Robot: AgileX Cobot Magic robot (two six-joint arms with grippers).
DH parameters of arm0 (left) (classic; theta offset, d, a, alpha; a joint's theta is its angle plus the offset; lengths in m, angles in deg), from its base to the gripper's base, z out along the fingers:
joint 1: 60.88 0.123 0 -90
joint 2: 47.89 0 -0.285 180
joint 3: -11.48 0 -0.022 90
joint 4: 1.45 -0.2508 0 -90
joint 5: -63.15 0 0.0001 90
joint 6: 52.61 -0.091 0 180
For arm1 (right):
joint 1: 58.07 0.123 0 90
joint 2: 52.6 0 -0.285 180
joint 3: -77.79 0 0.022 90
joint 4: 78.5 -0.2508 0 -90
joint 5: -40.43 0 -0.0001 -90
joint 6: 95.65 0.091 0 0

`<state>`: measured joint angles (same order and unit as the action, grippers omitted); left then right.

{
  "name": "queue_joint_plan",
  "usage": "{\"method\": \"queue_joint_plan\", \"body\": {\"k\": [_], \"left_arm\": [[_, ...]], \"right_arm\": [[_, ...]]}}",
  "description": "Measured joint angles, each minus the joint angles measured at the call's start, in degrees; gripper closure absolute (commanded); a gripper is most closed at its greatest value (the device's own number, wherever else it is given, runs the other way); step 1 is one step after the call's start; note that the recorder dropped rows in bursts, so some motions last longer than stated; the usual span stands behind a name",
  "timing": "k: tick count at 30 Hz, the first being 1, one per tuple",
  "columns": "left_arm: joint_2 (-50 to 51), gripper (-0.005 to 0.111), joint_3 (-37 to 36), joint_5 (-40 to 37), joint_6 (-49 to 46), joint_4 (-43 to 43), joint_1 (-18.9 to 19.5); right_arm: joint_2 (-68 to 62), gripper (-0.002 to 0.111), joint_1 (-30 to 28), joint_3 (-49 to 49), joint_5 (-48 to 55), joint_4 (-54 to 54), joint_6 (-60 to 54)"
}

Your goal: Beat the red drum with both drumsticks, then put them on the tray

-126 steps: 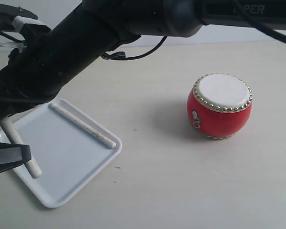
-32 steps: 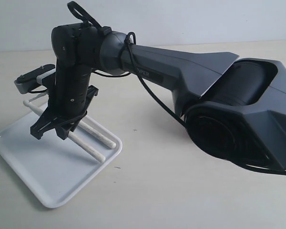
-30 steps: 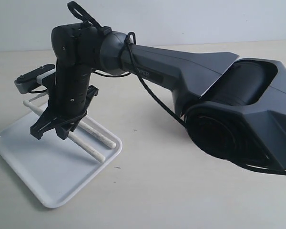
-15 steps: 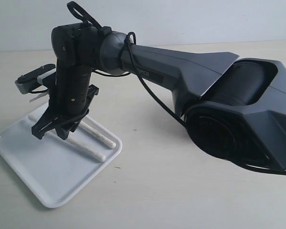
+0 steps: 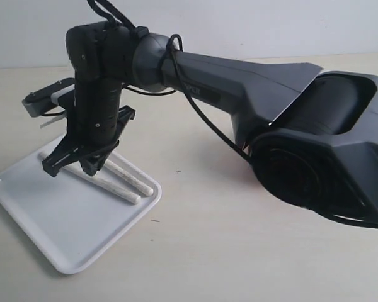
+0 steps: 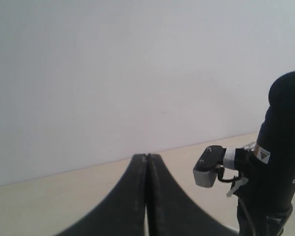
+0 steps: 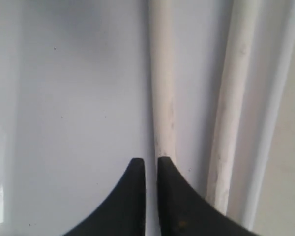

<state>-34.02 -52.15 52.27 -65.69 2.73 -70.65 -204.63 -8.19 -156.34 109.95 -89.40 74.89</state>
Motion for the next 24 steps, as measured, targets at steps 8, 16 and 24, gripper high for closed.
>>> {"method": "queue_joint_plan", "body": {"k": [8,16,24], "left_arm": [[0.0,0.107,0.0,0.1,2.7,-0.1,0.0],[0.5,0.107,0.0,0.0,3.7,-0.1,0.0],[0.5,0.107,0.0,0.0,3.9,-0.1,0.0]], "right_arm": [[9.1,0.108,0.0,2.5,0.2,0.6,2.5],[26.4,0.108,0.0,19.4,-6.0,5.6,6.2],[52.3,0.108,0.0,53.1,-21.8,12.4,11.0]]}}
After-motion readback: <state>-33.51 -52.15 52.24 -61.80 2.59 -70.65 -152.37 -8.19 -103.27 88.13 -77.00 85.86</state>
